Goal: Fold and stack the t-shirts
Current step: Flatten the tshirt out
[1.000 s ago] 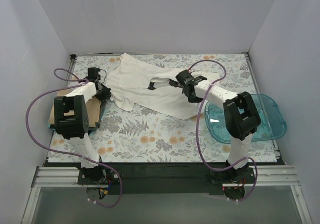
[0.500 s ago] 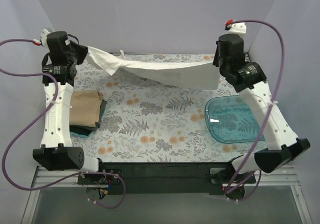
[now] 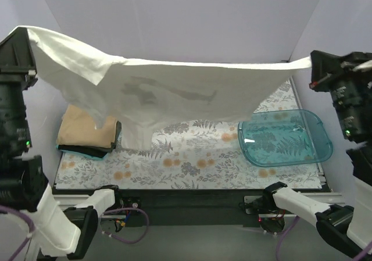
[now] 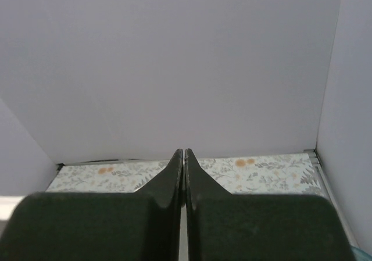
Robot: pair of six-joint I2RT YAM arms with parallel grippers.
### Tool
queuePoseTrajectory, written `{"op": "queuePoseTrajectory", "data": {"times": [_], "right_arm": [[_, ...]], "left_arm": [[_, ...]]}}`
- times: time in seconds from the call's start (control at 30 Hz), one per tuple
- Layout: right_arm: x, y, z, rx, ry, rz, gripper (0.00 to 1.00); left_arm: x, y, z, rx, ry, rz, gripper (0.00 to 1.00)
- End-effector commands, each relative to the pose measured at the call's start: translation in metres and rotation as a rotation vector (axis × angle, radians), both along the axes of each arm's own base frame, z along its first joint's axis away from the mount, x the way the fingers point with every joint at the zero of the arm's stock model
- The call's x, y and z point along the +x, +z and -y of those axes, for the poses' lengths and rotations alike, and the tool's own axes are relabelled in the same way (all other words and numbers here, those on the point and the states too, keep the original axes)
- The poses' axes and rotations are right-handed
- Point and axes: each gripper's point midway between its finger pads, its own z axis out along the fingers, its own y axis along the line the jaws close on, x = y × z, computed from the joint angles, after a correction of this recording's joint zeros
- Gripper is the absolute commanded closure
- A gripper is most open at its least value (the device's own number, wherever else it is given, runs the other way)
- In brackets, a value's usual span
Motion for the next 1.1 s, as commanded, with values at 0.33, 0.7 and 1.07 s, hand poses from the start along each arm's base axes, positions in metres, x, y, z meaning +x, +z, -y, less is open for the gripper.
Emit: {"op": "queuePoseTrajectory", "data": {"times": [0.33, 0.7, 1.07], "right_arm": [[-0.052, 0.037, 0.022, -0.005, 0.021, 0.16, 0.99], [0.094, -0.082, -0.008, -0.167, -0.209, -0.165, 0.99], [0.289, -0.296, -0.013, -0.255, -0.113, -0.553, 0.99]], "left_arm": [[-0.094, 0.044, -0.005, 0.051, 0.084, 0.249, 1.0], [0.135, -0.084, -0.013, 0.183, 0.074, -0.165, 1.0], [0.376, -0.377, 0.015, 0.296, -0.219, -0.647, 1.0]]}}
